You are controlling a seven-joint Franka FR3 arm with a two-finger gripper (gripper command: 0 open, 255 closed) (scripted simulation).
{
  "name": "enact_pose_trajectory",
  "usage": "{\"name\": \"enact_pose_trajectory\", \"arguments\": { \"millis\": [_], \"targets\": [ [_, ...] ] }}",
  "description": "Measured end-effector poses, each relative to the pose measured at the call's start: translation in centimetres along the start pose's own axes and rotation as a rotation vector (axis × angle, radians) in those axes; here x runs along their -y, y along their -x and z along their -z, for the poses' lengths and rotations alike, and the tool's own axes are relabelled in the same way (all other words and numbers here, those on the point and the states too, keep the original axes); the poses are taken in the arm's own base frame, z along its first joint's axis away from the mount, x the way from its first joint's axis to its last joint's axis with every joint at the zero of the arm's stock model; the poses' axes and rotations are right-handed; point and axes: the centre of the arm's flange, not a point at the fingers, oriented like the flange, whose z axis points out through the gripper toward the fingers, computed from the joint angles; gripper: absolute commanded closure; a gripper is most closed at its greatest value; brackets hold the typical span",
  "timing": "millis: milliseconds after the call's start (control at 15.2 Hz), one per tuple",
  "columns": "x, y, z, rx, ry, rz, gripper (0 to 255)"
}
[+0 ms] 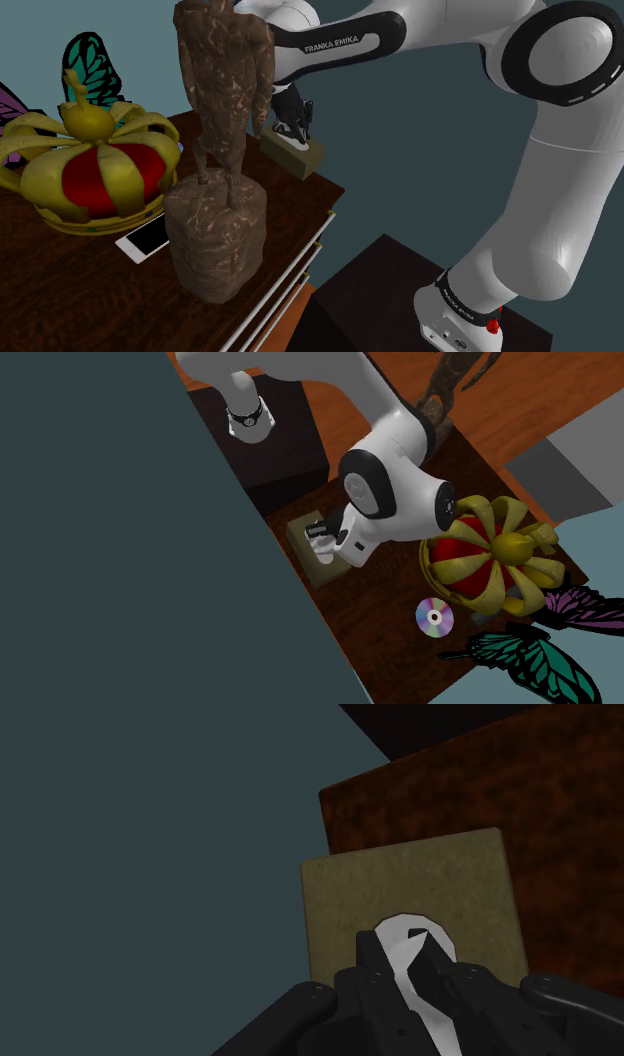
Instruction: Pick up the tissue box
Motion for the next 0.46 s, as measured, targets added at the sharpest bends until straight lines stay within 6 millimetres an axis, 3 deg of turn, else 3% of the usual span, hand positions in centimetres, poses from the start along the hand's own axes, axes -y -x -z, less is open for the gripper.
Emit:
{"name": "enact_pose_trajectory", "arguments": {
  "millis": [462],
  "targets": [
    [-1.6, 0.9, 2.9, 0.000, 0.000, 0.000, 255]
  ]
}}
